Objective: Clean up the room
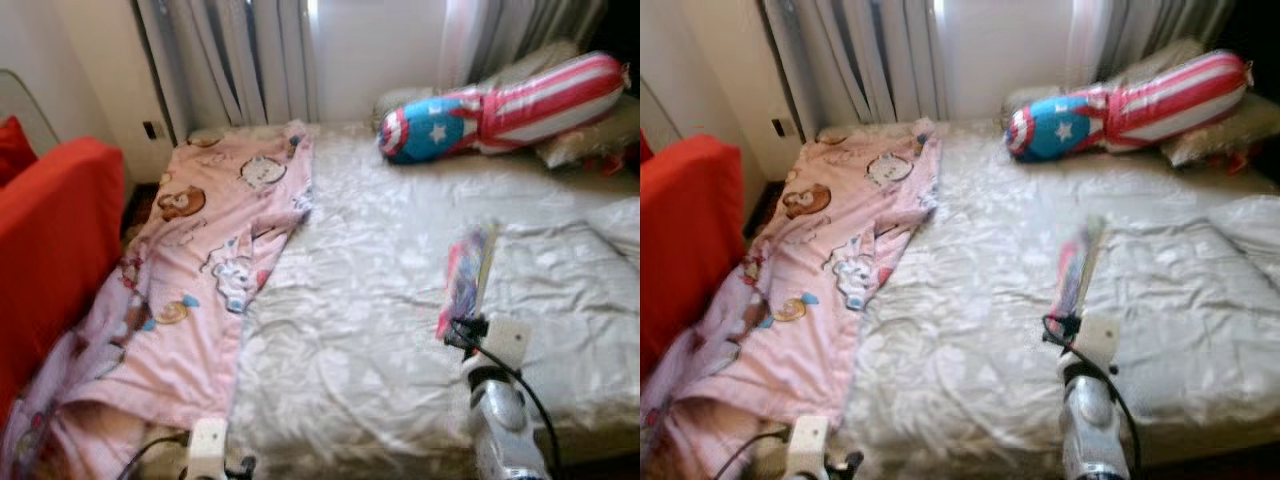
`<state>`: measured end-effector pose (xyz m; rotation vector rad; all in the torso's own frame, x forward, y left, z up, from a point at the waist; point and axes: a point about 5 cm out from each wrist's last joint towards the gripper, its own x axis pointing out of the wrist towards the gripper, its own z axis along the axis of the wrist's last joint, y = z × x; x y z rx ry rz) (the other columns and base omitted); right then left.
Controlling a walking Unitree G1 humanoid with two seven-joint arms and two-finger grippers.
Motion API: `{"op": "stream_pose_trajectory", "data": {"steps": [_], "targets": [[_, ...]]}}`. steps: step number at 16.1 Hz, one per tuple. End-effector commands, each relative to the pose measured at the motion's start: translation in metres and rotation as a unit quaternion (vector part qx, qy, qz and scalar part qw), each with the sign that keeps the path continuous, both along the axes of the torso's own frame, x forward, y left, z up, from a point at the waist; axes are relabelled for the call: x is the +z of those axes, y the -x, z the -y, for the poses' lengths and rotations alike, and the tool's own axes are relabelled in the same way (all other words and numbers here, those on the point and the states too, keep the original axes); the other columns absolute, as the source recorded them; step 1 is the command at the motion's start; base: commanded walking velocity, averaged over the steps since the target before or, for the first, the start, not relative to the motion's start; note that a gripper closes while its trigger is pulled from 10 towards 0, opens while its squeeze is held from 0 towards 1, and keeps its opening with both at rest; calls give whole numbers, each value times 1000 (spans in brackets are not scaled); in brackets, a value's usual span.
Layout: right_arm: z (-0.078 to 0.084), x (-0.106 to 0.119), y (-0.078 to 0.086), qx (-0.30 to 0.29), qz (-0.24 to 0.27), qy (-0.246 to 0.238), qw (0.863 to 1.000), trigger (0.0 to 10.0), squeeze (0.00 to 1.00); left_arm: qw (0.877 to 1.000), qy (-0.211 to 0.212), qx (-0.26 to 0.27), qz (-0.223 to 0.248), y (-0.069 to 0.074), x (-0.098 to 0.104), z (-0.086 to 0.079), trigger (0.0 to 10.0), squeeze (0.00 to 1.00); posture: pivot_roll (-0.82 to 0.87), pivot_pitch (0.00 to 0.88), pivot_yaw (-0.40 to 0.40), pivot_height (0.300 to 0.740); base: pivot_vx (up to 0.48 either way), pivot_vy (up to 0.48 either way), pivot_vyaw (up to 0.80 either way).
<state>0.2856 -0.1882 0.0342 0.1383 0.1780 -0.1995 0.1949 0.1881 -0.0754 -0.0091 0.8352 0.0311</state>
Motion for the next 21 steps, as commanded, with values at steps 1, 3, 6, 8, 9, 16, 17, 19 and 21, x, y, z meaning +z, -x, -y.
{"op": "stream_pose_trajectory", "data": {"steps": [1, 3, 6, 8, 9, 16, 17, 19, 21], "targets": [[-7, 11, -6, 16, 29, 9, 999, 10000, 0, 1000, -10, 4, -6, 5, -1, -9, 10000, 0, -55, 0, 2, 740, 0, -285, 0], [-8, 11, -7, 22, 29, 15, 999, 10000, 0, 1000, -10, 1, -3, 3, 0, -8, 10000, 0, -56, 0, 1, 740, 0, -294, 772], [-9, 11, -7, 23, 30, 4, 999, 10000, 0, 1000, -8, 0, -1, 2, 0, -6, 10000, 0, -56, 0, 0, 740, 0, -295, 267], [-10, 11, -7, 23, 30, 2, 999, 10000, 0, 1000, -8, 0, 0, 2, 0, -6, 10000, 0, -56, 0, 1, 740, 0, -296, 0], [-10, 11, -7, 25, 30, 2, 999, 10000, 0, 1000, -8, -1, 0, 2, 0, -6, 10000, 0, -55, 0, 1, 740, 0, -300, 0], [-11, 10, -7, 27, 28, 1, 999, 10000, 0, 1000, -8, 0, 3, -1, 2, -6, 10000, 0, -55, 0, 3, 740, 0, -309, 0], [-11, 10, -7, 26, 28, 1, 999, 10000, 0, 1000, -8, 0, 4, -1, 2, -5, 10000, 0, -54, 0, 2, 740, 0, -307, 0], [-11, 10, -7, 26, 27, 0, 999, 10000, 0, 1000, -7, 0, 4, -1, 1, -5, 10000, 0, -56, 0, 3, 740, 0, -311, 0], [-11, 9, -6, 27, 24, 1, 999, 10000, 0, 1000, -6, -1, 4, 0, 1, -5, 10000, 0, -58, 0, 3, 740, 0, -309, 0]]}}
